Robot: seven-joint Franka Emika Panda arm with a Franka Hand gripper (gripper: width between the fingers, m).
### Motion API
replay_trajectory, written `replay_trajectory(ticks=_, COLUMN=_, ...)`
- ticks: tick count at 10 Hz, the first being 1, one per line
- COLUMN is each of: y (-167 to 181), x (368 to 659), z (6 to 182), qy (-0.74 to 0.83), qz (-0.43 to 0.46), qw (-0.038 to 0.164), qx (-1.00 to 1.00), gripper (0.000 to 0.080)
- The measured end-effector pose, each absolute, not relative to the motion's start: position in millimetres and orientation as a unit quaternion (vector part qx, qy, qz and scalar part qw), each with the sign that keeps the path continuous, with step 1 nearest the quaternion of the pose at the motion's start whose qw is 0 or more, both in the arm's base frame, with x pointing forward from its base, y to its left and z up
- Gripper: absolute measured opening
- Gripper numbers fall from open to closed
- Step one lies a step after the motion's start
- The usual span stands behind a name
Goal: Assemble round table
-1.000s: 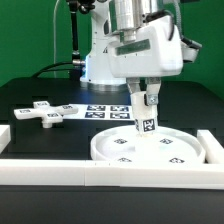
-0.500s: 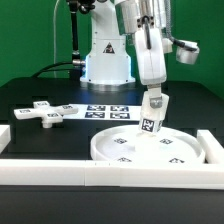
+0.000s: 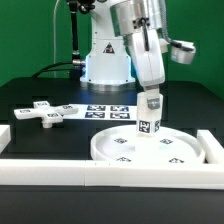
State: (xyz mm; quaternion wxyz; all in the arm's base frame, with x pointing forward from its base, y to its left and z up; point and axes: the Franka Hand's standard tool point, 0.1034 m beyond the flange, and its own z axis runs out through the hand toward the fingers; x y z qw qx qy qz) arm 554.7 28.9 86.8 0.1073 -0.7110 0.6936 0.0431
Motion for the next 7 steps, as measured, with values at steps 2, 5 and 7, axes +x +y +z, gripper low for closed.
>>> replay_trajectory(ticks=2, y=27.6, x=553.9, z=85.5, qy=0.631, qz=0.034, qw=0.109, qx=-0.767, gripper=0.0647)
replay_trajectory(ticks=5, y=28.4, x=552.1, z=84.8, qy=0.531, qz=0.027, qw=0.106, qx=-0.84, gripper=0.0649)
replay_trajectory(ticks=7, y=31.0, x=555.2, z=87.7, qy=0.403, qz=0.021, qw=0.081, qx=-0.911, gripper=0.0649)
